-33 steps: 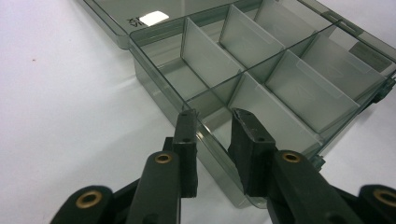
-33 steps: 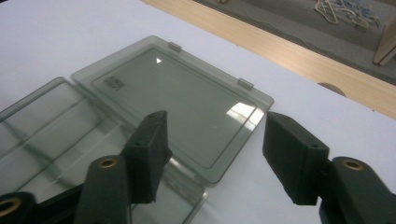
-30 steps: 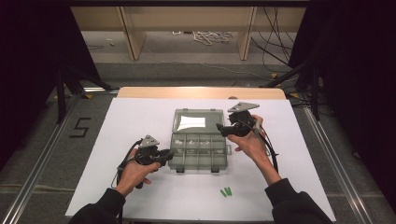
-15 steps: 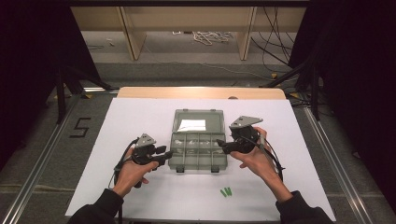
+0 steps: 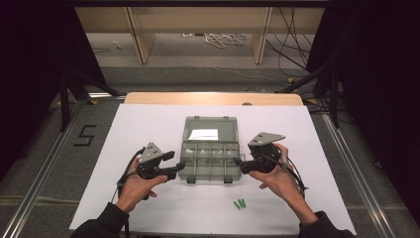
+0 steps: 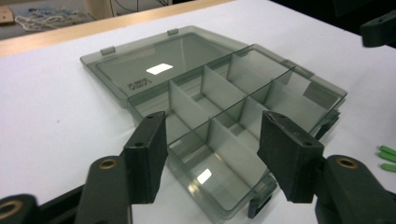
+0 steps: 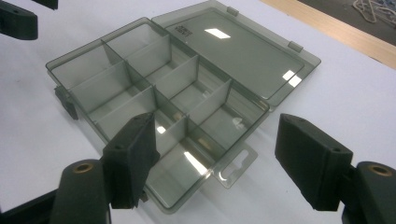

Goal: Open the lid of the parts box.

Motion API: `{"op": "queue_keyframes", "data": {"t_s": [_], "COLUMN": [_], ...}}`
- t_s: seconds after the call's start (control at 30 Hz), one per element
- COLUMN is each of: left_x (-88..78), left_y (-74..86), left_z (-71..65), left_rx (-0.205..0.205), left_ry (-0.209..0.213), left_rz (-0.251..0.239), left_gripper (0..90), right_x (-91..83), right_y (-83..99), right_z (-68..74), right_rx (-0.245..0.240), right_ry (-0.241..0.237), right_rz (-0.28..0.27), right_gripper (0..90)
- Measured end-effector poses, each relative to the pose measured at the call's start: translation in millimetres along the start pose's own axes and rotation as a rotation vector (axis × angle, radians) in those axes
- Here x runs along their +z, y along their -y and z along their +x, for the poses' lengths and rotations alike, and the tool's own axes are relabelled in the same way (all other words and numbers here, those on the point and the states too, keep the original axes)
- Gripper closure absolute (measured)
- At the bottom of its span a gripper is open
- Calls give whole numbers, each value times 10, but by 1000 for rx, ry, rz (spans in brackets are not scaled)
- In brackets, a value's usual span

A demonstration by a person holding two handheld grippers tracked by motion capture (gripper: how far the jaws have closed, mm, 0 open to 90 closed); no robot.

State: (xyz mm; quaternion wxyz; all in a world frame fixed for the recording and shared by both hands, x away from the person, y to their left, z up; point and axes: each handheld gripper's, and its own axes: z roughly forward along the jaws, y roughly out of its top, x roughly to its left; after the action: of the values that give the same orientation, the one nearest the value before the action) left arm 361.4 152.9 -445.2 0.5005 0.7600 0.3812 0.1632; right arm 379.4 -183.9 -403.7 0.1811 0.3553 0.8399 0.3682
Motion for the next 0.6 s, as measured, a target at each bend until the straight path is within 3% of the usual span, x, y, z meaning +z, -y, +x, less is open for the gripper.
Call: {"op": "queue_keyframes", "data": {"t_s": [0.33, 0.6], "left_x": [-72, -123], "left_y": [-30, -26], "left_z": [-124, -152], "left_rx": [60, 69], "left_ry": [16, 23], "left_rz": [-48, -65], "left_gripper": [339, 302], "right_x": [-48, -82], "right_y": [116, 228], "right_z": [39, 82], "right_rx": [1, 4], "right_ry": [-8, -23], "right_rz": [9, 26], "right_gripper": [274, 246]}}
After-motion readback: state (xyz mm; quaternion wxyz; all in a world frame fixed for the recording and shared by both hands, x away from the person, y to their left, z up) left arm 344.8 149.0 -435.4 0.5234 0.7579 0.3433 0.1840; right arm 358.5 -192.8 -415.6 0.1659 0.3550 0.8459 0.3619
